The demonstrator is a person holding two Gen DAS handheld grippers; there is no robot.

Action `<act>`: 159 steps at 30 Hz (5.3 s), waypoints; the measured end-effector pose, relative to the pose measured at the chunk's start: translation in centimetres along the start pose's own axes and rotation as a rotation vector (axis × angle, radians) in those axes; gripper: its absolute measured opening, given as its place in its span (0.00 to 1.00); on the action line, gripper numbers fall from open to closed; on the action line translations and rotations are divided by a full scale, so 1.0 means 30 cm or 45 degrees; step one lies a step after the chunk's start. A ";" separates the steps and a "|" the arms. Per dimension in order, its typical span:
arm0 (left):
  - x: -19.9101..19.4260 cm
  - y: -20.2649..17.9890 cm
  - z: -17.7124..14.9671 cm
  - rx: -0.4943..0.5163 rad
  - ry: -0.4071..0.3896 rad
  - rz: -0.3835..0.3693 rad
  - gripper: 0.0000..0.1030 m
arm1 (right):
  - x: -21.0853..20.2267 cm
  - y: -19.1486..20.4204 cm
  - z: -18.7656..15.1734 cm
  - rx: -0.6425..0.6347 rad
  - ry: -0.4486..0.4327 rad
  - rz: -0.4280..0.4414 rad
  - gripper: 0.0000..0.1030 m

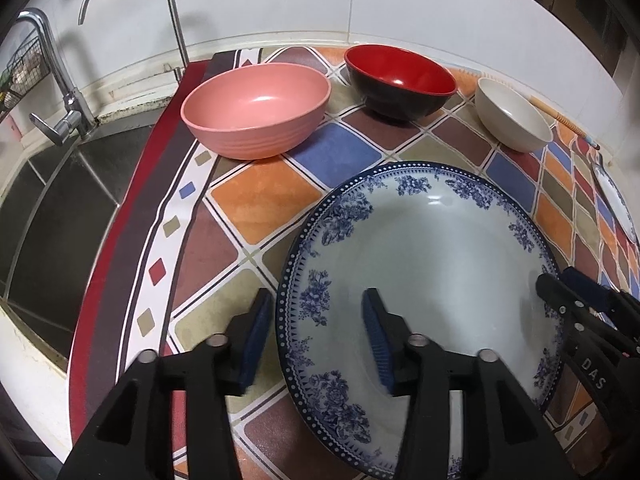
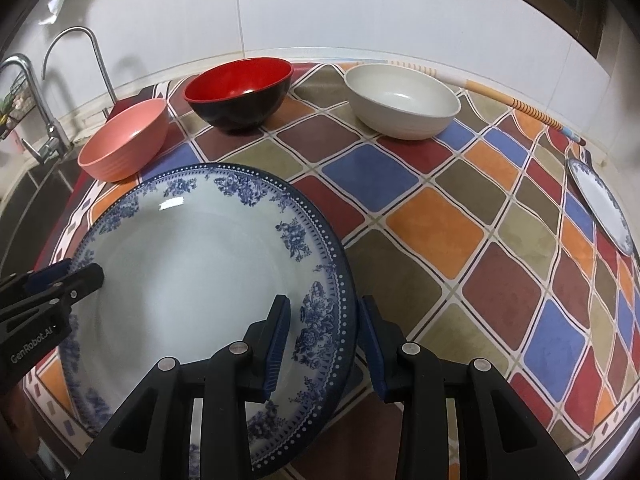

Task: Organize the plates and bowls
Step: 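Lower the blue-rimmed plate onto the green plate and open both tools, then move both tools to the small blue-rimmed plate by the wall, then grip the small plate rim with the left tool while the right tool grips it too, then carry the small blue-rimmed plate with both tools back toward the plate stack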

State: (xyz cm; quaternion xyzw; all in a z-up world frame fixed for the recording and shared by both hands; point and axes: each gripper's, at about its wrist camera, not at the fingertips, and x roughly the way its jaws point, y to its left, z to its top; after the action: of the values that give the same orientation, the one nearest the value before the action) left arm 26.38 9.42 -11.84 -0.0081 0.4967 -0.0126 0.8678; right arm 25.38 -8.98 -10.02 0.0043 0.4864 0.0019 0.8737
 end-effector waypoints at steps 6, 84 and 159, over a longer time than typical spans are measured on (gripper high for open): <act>-0.044 -0.016 0.006 0.017 -0.055 0.023 0.63 | -0.018 -0.011 0.005 0.004 -0.031 -0.016 0.51; -0.015 -1.586 0.502 0.682 -0.358 -0.503 0.86 | -0.266 -1.446 0.059 0.776 -0.405 -0.727 0.78; 0.406 -1.889 0.538 0.864 -0.076 -0.524 0.33 | 0.130 -1.718 0.124 0.715 -0.141 -0.592 0.34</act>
State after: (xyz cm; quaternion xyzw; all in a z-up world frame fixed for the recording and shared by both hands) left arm 45.68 -47.56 -12.66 0.1794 0.4271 -0.3492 0.8145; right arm 30.56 -60.52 -11.85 0.1334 0.4077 -0.3305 0.8407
